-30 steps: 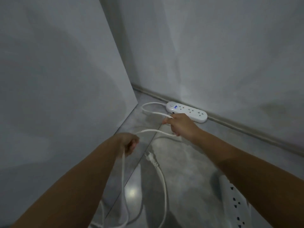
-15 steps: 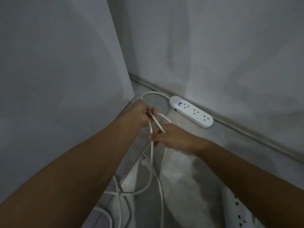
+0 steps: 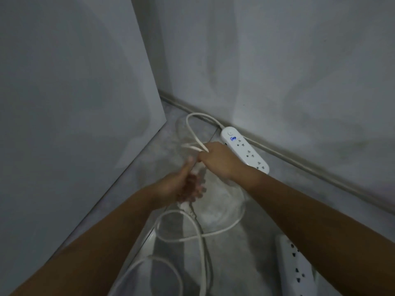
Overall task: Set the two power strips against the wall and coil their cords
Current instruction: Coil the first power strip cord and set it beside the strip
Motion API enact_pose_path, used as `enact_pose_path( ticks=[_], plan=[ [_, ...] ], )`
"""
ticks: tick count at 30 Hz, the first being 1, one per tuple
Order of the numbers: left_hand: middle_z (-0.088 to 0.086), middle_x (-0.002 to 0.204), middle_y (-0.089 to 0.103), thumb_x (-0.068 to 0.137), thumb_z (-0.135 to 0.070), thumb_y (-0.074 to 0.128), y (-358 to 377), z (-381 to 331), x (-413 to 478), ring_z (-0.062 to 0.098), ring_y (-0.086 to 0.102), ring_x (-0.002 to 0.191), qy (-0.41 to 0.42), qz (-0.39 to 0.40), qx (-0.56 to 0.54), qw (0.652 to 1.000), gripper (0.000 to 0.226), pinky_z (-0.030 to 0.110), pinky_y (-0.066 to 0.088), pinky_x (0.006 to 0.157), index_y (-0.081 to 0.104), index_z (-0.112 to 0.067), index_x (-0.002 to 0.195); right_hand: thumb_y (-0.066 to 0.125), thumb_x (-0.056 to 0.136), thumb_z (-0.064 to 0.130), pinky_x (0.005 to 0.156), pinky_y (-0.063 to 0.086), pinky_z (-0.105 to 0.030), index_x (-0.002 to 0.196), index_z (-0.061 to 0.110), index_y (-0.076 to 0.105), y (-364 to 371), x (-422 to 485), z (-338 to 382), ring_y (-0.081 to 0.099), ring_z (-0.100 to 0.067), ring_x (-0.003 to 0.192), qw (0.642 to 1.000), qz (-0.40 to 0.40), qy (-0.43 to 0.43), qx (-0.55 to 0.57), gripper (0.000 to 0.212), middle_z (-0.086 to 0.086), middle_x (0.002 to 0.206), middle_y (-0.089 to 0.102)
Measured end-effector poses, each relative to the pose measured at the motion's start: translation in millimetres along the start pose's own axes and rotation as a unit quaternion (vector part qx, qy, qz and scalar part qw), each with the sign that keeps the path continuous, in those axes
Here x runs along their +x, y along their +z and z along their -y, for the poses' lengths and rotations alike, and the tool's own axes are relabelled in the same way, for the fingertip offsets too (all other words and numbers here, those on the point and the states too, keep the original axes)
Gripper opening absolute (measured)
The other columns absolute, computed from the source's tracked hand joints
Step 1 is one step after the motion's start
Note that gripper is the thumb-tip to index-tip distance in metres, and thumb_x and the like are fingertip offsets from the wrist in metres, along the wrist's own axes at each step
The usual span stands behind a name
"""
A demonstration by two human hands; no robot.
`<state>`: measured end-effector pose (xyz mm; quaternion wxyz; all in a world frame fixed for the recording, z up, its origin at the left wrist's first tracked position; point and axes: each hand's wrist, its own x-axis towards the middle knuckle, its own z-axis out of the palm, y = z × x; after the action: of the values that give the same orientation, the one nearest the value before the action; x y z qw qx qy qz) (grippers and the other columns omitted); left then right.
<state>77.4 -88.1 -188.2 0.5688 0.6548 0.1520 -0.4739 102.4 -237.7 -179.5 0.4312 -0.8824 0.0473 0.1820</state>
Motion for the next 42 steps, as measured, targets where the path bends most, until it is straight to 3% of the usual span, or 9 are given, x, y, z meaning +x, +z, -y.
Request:
enact_pose_path(
  ticks=[3,7,15,21,25,29,35,38,42],
  plan=[
    [0.007,0.091,0.065,0.094,-0.048,0.049,10,15,-15,0.012,0.058,0.073,0.006,0.062,0.144,0.988,0.053,0.02,0.048,0.068,0.066,0.0,0.109,0.048,0.088,0.027,0.068,0.048,-0.031,0.098,0.025,0.065,-6,4,-17,0.062,-0.019,0.078,0.987,0.024,-0.006,-0.161,0.02,0.002,0.087,0.065],
    [-0.008,0.084,0.061,0.08,-0.046,0.069,32,20,-20,0.006,0.059,0.078,0.066,0.087,0.333,0.936,0.024,0.019,0.047,0.074,0.064,-0.023,0.083,0.043,0.094,0.036,0.065,0.04,-0.029,0.08,0.019,0.056,-8,6,-43,0.058,-0.02,0.079,0.962,0.035,0.028,-0.271,0.026,0.001,0.081,0.058],
    [0.005,0.119,0.054,0.085,-0.044,0.06,50,50,-9,0.023,0.049,0.11,0.19,-0.037,0.708,0.679,0.035,0.035,0.042,0.089,0.061,-0.017,0.107,0.04,0.097,0.044,0.072,0.041,-0.032,0.101,0.022,0.064,-17,-6,-81,0.063,-0.027,0.097,0.916,-0.008,-0.044,-0.399,0.032,-0.005,0.103,0.068],
    [0.003,0.12,0.053,0.083,-0.066,0.048,51,58,-6,0.023,0.044,0.115,0.205,-0.009,0.734,0.647,0.049,0.038,0.03,0.095,0.068,-0.03,0.109,0.042,0.096,0.052,0.068,0.036,-0.028,0.094,0.025,0.065,-24,1,-67,0.062,-0.021,0.092,0.924,0.015,-0.045,-0.38,0.036,0.0,0.094,0.067],
    [0.003,0.115,0.056,0.085,-0.061,0.049,46,55,-10,0.022,0.045,0.113,0.186,0.012,0.753,0.632,0.045,0.038,0.029,0.097,0.066,-0.025,0.107,0.055,0.092,0.044,0.061,0.046,-0.029,0.081,0.017,0.067,-21,14,-43,0.064,-0.02,0.072,0.98,0.007,0.033,-0.196,0.031,-0.001,0.077,0.065],
    [-0.002,0.095,0.06,0.091,-0.045,0.052,44,57,-10,0.022,0.055,0.105,0.174,-0.001,0.658,0.733,0.018,0.034,0.029,0.092,0.058,-0.029,0.084,0.063,0.088,0.026,0.052,0.054,-0.028,0.077,0.011,0.07,-16,24,-26,0.058,-0.015,0.048,0.996,0.01,0.088,0.021,0.02,-0.014,0.073,0.069],
    [0.007,0.107,0.064,0.098,-0.031,0.046,40,49,-13,0.02,0.06,0.087,0.088,0.011,0.484,0.871,0.017,0.021,0.039,0.065,0.049,-0.016,0.104,0.064,0.089,0.034,0.033,0.029,-0.015,0.081,0.01,0.074,-32,26,-6,0.039,-0.004,0.027,0.997,0.025,0.051,0.053,0.027,-0.001,0.05,0.047],
    [0.004,0.087,0.06,0.097,-0.025,0.05,30,34,-17,0.007,0.051,0.064,0.071,-0.039,0.388,0.918,0.012,0.01,0.038,0.045,0.05,-0.015,0.089,0.065,0.086,0.038,0.036,0.03,-0.017,0.073,0.017,0.075,-35,28,-7,0.037,-0.007,0.033,0.996,0.044,0.047,0.06,0.026,0.002,0.05,0.048],
    [-0.003,0.072,0.057,0.092,-0.042,0.055,8,14,-25,0.008,0.053,0.062,0.02,0.001,0.449,0.893,0.03,0.018,0.042,0.057,0.054,-0.022,0.069,0.068,0.08,0.043,0.037,0.037,-0.018,0.062,0.025,0.075,-29,30,-16,0.046,-0.005,0.032,0.999,-0.018,0.02,0.025,0.027,0.005,0.043,0.054]
  ],
)
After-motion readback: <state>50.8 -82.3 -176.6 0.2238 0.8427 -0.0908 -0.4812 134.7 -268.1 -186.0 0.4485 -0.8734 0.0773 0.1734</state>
